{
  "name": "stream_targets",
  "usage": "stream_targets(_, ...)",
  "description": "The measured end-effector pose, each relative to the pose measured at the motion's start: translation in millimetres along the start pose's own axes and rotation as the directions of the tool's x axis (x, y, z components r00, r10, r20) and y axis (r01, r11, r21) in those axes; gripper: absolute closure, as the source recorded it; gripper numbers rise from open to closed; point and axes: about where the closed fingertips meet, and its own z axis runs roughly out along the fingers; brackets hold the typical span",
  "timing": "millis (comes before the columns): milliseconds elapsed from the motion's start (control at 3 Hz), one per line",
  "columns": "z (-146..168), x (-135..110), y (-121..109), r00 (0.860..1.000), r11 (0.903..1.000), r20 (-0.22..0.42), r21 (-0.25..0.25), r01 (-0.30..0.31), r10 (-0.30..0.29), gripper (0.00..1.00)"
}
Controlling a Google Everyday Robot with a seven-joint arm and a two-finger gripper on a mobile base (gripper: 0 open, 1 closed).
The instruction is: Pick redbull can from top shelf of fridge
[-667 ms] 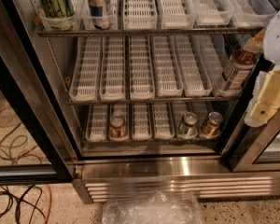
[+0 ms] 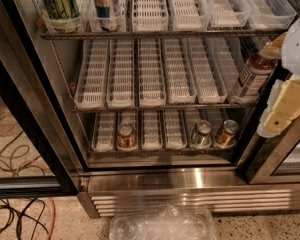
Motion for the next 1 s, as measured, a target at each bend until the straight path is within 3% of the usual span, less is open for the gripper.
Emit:
stream_targets(333,15,-8,13,0.993,0.9982,0.11,0.026,-0.054,0.051,0.0)
stream_targets(667,37,-21,35,0.97,0.9946,0.231,0.047,-0.092,0.079,0.0)
stream_targets(1000,72,-38,41,0.929,0.9932,0.365,0.074,-0.09,0.057,0.0)
